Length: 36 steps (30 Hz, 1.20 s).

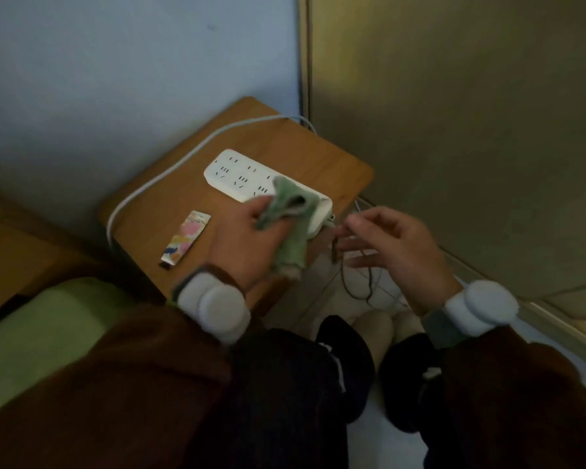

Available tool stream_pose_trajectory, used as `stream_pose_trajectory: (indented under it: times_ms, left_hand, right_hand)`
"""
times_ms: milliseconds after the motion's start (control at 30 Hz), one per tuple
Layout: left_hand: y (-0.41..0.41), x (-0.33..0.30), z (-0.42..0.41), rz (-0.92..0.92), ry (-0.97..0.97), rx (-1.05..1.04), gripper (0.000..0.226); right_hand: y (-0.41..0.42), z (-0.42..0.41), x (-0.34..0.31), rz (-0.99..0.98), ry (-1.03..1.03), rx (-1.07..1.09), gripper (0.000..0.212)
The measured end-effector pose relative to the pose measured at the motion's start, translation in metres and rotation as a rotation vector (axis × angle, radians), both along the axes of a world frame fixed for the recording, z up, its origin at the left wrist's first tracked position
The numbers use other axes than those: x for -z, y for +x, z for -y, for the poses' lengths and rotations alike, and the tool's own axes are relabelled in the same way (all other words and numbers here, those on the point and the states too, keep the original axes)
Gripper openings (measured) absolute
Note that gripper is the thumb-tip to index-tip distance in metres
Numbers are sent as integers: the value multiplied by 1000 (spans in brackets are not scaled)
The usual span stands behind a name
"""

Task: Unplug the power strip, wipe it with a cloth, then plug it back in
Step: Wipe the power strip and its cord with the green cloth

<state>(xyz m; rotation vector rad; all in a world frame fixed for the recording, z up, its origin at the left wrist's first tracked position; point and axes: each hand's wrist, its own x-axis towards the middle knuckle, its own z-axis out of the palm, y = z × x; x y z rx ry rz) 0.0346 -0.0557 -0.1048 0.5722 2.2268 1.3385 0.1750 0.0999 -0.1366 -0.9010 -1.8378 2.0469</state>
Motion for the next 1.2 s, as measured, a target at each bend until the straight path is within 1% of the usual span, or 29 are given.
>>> stream_pose_trajectory:
  times_ms: [33,67,100,167,200,267,333,400,533,600,733,800,900,933,1000,1067,1200]
  left_hand:
    - [-15,0,-5,-73,-30,-44,11]
    - [-29,-1,-12,-146,-64,-73,7]
    - [-39,-2,-21,-208,-102,-91,5]
    - [-56,3,-34,-266,-170,-106,16]
    - [-60,8,-41,-290,-200,-110,21]
    - [-58,13,-55,-372,-271,-85,20]
    - [-57,24,-60,-423,-319,-60,20]
    - [-52,32,-69,-421,-343,-42,24]
    - [-42,38,-79,-405,-365,-35,29]
    - [-34,36,-83,-418,-367,-19,27]
    - [-10,33,-102,-404,-364,7,23]
    - [7,34,-117,-384,-353,67,20]
    - [29,38,-138,-329,-305,189,16]
    - [33,38,-142,-309,-285,198,15]
    - [33,35,-145,-281,-247,170,16]
    - [24,27,-138,-286,-254,116,20]
    - [-20,14,-105,-264,-283,-45,26]
  right_hand:
    - [-2,-7,12,80,141,36,15]
    - [-3,-13,24,160,239,48,19]
    - [-4,-17,36,229,298,36,27]
    - [-9,-17,51,343,396,-51,43]
    - [-9,-18,53,377,445,-80,47]
    - [-8,-28,55,398,493,-92,47]
    - [-3,-34,54,441,508,-118,37]
    - [3,-41,58,472,505,-137,31]
    - [7,-38,64,482,507,-148,27]
    - [8,-34,65,497,541,-163,28]
    - [11,-24,70,515,515,-219,33]
    - [13,-21,73,537,538,-259,35]
    - [16,-17,71,555,554,-331,25]
    - [17,-15,72,553,567,-354,26]
    - [18,-11,74,523,581,-372,36]
    - [18,-10,73,481,560,-362,48]
    - [16,-13,70,424,492,-320,55]
